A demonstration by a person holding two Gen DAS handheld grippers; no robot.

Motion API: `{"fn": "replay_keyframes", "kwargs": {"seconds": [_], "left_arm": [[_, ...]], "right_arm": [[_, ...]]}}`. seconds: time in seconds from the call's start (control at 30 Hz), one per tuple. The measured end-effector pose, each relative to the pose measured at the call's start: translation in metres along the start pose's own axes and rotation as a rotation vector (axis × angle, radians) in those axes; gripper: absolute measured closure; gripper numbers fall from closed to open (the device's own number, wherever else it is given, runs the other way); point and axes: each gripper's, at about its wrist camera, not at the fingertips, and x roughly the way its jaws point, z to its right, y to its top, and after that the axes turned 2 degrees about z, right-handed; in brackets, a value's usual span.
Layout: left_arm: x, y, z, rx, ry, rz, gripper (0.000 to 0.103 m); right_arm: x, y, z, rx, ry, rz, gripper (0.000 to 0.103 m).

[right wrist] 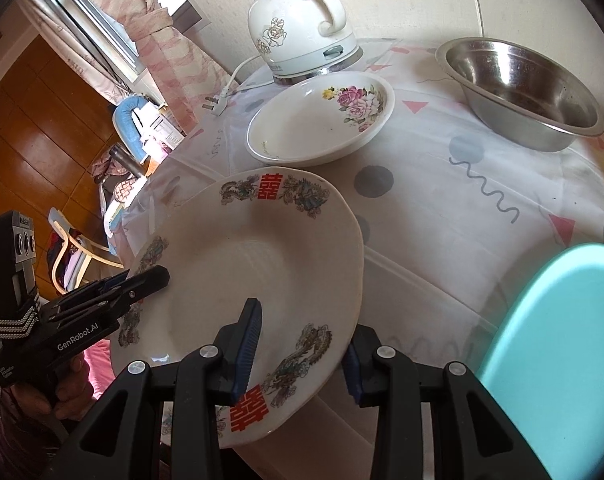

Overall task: Organize plates and bowls
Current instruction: 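Lift the large white plate and carry it over the teal plate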

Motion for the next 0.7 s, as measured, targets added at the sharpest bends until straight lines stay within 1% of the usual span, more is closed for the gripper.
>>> {"fn": "replay_keyframes", "kwargs": {"seconds": [0.17,0.33,0.4,0.47,0.57,0.7], "left_arm": [[-0.003,-0.004,0.021,0.061,-0.007,0.021,0.071],[-0.006,-0.005,0.037,0.109,-0.017,0.042,0.071],[-0.006,-0.006,0.044,0.128,-0.025,0.046,0.071],[-0.004,-0.005,0.048,0.125,-0.04,0.037,0.071],[0.003,-0.006,0.051,0.124,-0.029,0.022,0.071],[0.01,-0.006,0.046,0.098,-0.047,-0.005,0.071]], "right_arm": [[-0.012,-0.007,0.003,-0.046,-0.046,0.025,0.066],[-0.024,-0.014,0.015,-0.033,-0.063,0.043,0.068],[-0.027,-0.015,0.018,-0.024,-0.055,0.052,0.069],[-0.028,-0.015,0.019,-0.026,-0.06,0.056,0.069],[-0.021,-0.018,0.024,-0.017,-0.074,0.035,0.072],[-0.015,-0.022,0.026,-0.018,-0.074,0.021,0.072]]}}
